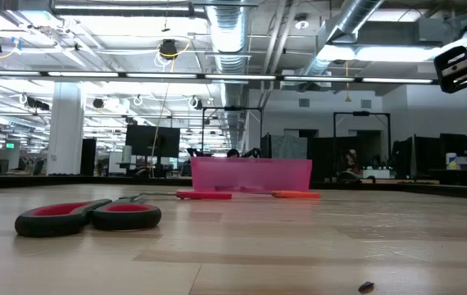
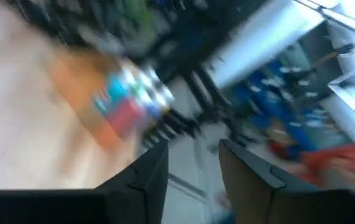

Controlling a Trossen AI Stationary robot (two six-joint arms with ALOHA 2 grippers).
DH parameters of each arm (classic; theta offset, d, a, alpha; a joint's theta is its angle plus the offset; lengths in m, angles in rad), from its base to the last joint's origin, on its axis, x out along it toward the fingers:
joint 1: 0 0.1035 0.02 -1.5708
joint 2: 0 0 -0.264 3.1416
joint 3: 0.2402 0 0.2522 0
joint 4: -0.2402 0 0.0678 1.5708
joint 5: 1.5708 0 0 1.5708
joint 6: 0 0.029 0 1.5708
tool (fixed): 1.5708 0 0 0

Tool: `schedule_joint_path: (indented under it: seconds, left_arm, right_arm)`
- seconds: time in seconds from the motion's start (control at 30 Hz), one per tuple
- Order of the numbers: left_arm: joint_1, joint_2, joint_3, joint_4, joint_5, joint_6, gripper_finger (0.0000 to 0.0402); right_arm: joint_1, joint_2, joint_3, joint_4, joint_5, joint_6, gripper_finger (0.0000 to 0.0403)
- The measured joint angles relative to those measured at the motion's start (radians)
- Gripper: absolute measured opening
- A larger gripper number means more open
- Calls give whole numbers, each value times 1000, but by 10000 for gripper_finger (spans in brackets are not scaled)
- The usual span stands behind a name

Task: Pick & Place Paint Supplies
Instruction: Put the black scissors into the transparent bin

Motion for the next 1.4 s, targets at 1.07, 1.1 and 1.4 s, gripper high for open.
schedule_joint_path:
  seconds: [1.07,1.1,1.4]
  left_arm:
    - [254,711,456,-732,0,405,73]
    - [257,713,454,-733,-40,341,80]
    - [268,718,454,-754,-114,-206,151]
  right_arm:
    - [0,0,0,0,0,0,9]
    - [0,0,0,0,0,0,9]
    - [0,0,0,0,0,0,8]
